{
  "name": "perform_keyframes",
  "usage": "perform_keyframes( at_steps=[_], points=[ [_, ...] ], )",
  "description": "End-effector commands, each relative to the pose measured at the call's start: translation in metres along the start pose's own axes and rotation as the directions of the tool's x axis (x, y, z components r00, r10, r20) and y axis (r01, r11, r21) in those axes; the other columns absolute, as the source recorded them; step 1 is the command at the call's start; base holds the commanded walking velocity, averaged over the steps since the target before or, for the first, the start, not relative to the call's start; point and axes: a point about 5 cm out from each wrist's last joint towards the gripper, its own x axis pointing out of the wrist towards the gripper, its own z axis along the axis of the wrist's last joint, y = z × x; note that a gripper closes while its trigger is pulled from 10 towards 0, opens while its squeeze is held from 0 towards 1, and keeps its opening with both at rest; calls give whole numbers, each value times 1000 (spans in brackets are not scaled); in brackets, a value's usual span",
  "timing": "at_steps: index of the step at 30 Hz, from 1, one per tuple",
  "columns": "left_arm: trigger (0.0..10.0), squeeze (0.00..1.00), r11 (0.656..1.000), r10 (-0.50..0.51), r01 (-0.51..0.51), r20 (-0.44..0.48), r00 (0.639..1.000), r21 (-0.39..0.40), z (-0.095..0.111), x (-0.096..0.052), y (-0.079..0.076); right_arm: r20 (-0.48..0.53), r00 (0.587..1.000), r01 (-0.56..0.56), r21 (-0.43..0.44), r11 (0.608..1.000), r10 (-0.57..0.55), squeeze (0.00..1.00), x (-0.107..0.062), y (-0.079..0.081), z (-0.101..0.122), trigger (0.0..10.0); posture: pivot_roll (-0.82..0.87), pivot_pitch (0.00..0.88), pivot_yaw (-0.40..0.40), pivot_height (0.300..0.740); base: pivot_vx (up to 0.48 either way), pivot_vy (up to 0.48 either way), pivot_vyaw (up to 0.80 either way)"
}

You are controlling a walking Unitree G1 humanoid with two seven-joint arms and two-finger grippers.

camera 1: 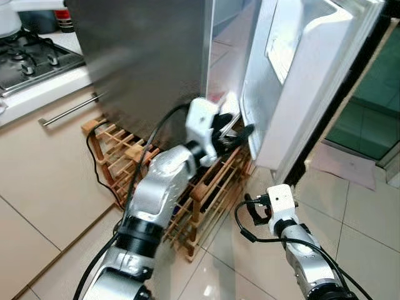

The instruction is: Restocking fridge

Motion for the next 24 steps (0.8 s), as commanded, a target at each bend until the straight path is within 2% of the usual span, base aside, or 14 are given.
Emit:
perform_keyframes(
  at_steps=[1, 2, 3, 5, 7, 8, 10, 11, 14, 16, 17, 20, 21, 24],
  points=[
    [10000, 0, 989, 145, -145, -25, 989, 14, -10, -10, 17, 69, 997, 21, 16, 1000, -22, 0, 3, -4, 14, 10000, -73, 0, -38, 740, 0, 0, 0],
    [10000, 0, 973, 230, -230, -46, 972, 7, -18, -20, 27, 85, 996, 19, 17, 1000, -21, 0, 5, -5, 19, 10000, -71, 0, -38, 740, 0, 0, 0],
    [10000, 0, 973, 230, -230, -46, 972, 7, -18, -20, 27, 85, 996, 19, 17, 1000, -21, 0, 5, -5, 19, 10000, -71, 0, -38, 740, 0, 0, 0],
    [10000, 0, 947, 319, -316, -63, 946, 49, -28, -32, 38, 122, 992, 18, 18, 1000, -20, 0, 7, -4, 28, 10000, -66, 0, -38, 740, 0, 0, 0],
    [10000, 0, 902, 423, -413, -63, 904, 125, -37, -44, 50, 177, 984, 23, 15, 1000, -25, 0, 10, -5, 41, 10000, -64, 0, -37, 740, 0, 0, 0],
    [10000, 0, 869, 485, -471, -74, 871, 153, -44, -52, 57, 214, 976, 33, 16, 999, -36, 0, 12, -6, 50, 10000, -65, 0, -37, 740, 0, 0, 0],
    [10000, 0, 816, 569, -548, -81, 819, 185, -54, -65, 67, 268, 962, 57, 20, 998, -61, 0, 15, -10, 65, 10000, -64, 0, -38, 740, 0, 0, 0],
    [10000, 0, 816, 569, -548, -81, 819, 185, -54, -65, 67, 268, 962, 57, 20, 998, -61, 0, 15, -10, 65, 10000, -64, 0, -38, 740, 0, 0, 0],
    [10000, 0, 760, 632, -607, -49, 773, 232, -57, -78, 70, 325, 938, 110, 46, 993, -119, 0, 17, -21, 83, 10000, -64, 0, -37, 740, 0, 0, 0],
    [10000, 0, 768, 624, -605, -35, 780, 208, -56, -79, 68, 332, 934, 121, 53, 991, -132, 0, 18, -24, 87, 10000, -61, 0, -38, 740, 0, 0, 0],
    [10000, 0, 788, 605, -594, -22, 796, 164, -53, -78, 64, 340, 927, 141, 67, 988, -155, 0, 19, -29, 92, 10000, -59, 0, -38, 740, 0, 0, 0],
    [10000, 0, 799, 584, -580, 22, 811, 160, -45, -73, 60, 342, 923, 157, 86, 984, -177, 0, 21, -33, 95, 10000, -58, 0, -39, 740, 0, 0, 0],
    [10000, 0, 805, 575, -576, 53, 817, 141, -40, -71, 58, 340, 921, 169, 93, 981, -191, 0, 22, -35, 97, 10000, -57, 0, -39, 740, 259, -401, 0],
    [10000, 0, 810, 564, -566, 64, 823, 151, -38, -69, 56, 341, 918, 183, 97, 978, -205, 0, 22, -35, 98, 10000, -58, 0, -39, 740, 270, -394, 0]
  ],
)
